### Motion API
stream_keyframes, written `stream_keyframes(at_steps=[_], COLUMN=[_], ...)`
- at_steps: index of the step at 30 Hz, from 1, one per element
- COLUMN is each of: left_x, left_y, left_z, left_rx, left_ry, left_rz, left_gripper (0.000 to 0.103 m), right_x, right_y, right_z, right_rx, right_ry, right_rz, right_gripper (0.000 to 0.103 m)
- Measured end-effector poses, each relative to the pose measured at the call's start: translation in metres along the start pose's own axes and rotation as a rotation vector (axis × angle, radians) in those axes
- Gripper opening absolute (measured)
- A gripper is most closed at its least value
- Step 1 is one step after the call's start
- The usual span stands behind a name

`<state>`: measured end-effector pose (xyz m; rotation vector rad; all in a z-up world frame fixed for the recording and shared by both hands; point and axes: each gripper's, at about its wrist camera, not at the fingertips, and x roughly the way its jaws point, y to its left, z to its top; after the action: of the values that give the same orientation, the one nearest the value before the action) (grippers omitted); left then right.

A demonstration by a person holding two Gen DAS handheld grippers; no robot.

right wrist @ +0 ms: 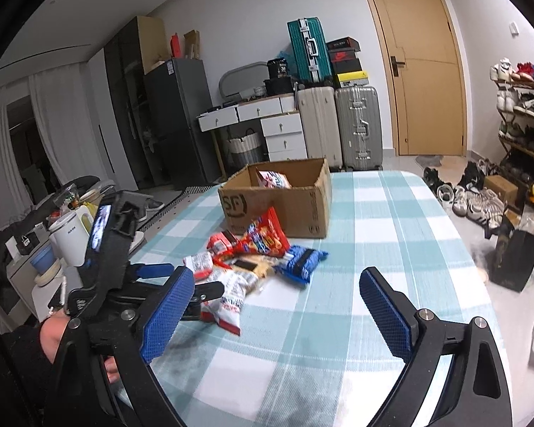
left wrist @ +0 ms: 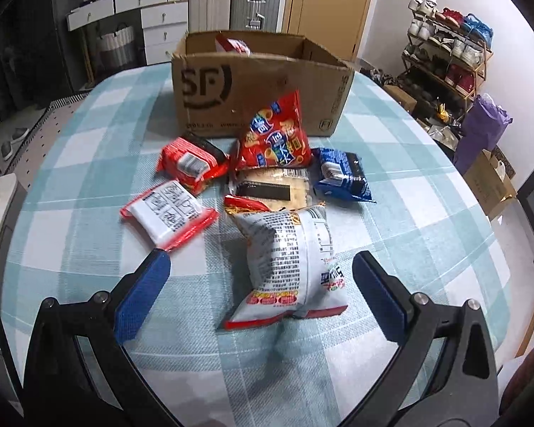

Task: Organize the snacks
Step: 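Lower the left gripper onto the large white chip bag and close it, then grasp the blue biscuit pack with the right gripper while the left gripper holds its bag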

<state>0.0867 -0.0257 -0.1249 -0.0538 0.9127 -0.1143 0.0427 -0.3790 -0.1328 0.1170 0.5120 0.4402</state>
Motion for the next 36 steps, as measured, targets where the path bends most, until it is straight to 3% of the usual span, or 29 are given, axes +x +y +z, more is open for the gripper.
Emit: stream_keyframes(at_steps=[14,17,19,20,21,28,36], left_x=[0.054,0.062,0.067,0.068,0.068,0.065,0.057], left_y=[-0.006,-0.005,-0.005,-0.006,-0.006,0.002,0.005], left_z=[0.012,0.013,0.014,0.014,0.014,0.009,0.006], left_rx=[0.01,0.01,0.007,0.008,0.012,0.006,0.004], left_ry=[0.05,0.05,0.052,0.053,0.049,0.041,0.025], left_rz=[0.015,0.013,-0.015,-0.031,-0.029,-0.102,-0.111], left_gripper=[0.101,0.089,0.068,0.05,0.047,0.04,0.04], right_x=[0.002,0.001,0.0,0.0,-0.001,0.003,0.013], right_y=[-0.023,-0.025,-0.026,-0.027,-0.027,-0.029,-0.028], right_z=[-0.028,-0.03,-0.031,-0.032,-0.033,-0.037,-0.039], right_rx=[0.078,0.086,0.089,0.092,0.094,0.106,0.111], right_ry=[0.029,0.034,0.035,0.036,0.036,0.047,0.074], right_rz=[-0.02,-0.027,-0.03,-0.031,-0.031,-0.027,-0.021], right_gripper=[0.096,0.096,0.096,0.096,0.096,0.096,0.096])
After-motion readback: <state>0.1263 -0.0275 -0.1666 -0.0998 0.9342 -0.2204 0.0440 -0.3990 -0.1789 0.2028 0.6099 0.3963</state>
